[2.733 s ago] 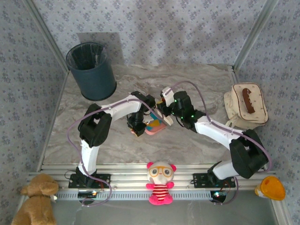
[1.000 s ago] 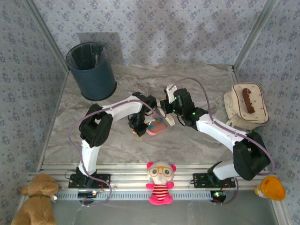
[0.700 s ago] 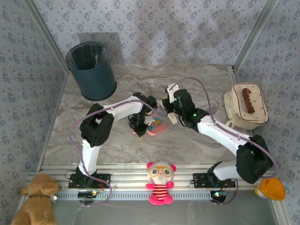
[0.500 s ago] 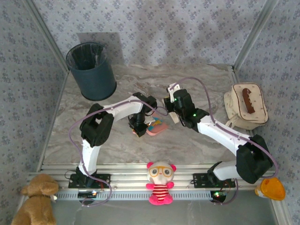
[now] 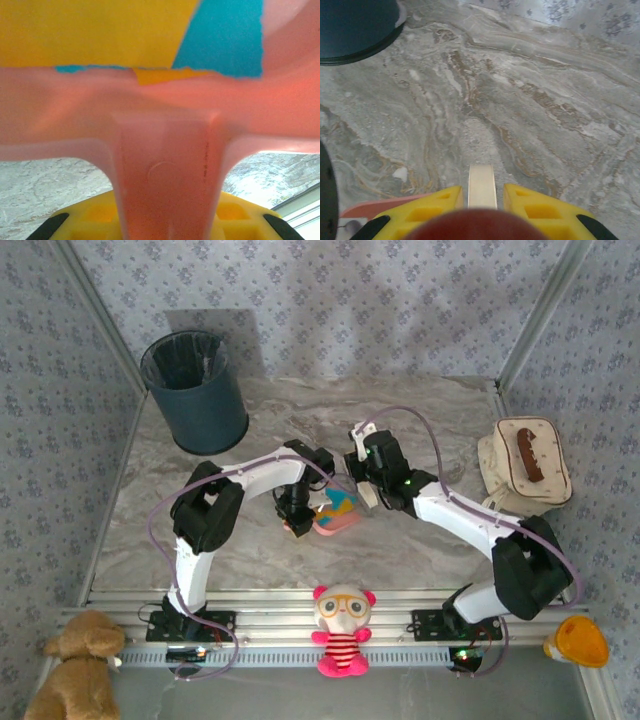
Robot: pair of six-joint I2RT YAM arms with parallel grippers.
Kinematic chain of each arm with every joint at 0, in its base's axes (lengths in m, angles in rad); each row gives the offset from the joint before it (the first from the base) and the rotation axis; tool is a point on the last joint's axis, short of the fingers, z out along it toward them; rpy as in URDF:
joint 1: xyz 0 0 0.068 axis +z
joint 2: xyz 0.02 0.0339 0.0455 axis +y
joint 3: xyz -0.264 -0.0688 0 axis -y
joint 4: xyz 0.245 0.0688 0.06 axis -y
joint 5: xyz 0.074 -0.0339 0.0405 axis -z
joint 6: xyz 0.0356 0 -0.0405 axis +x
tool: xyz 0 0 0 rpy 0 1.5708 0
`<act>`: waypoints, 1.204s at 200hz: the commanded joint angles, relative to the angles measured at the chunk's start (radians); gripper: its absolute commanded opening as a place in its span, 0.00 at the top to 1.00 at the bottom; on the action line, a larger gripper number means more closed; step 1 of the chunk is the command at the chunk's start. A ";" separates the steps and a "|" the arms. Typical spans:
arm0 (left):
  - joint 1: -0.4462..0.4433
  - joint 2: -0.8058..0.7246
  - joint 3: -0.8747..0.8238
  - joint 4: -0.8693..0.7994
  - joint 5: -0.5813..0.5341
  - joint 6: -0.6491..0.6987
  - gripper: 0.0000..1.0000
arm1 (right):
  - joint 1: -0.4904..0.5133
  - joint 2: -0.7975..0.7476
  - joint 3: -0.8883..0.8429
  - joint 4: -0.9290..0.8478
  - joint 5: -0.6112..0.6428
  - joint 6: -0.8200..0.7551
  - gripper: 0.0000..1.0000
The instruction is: Sweep away the paper scraps from the table
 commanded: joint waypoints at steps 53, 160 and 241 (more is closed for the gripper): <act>-0.007 -0.015 -0.009 -0.009 -0.016 0.000 1.00 | -0.017 -0.030 0.014 0.041 -0.199 0.064 1.00; -0.006 -0.031 -0.004 -0.009 -0.040 -0.003 1.00 | -0.024 -0.092 -0.018 0.017 -0.013 0.032 1.00; 0.016 -0.109 -0.044 0.104 -0.035 -0.025 1.00 | -0.037 -0.186 -0.076 0.063 0.090 0.047 1.00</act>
